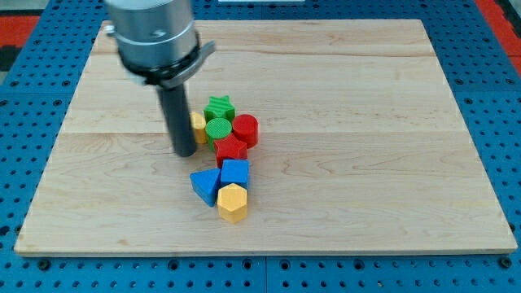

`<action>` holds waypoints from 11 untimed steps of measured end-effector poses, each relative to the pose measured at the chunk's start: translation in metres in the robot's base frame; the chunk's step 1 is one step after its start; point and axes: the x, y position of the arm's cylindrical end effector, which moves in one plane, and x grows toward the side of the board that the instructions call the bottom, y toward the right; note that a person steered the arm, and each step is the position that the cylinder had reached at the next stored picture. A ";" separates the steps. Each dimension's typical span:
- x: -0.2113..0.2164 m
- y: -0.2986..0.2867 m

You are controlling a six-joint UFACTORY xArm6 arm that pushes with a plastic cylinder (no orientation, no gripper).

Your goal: Push the blue triangle into the yellow heart

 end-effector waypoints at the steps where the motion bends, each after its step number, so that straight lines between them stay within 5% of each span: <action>1: 0.067 -0.032; 3: 0.132 0.030; 4: 0.125 0.102; 5: 0.097 0.108; 7: 0.057 0.029; 9: 0.065 -0.033; 11: 0.011 0.004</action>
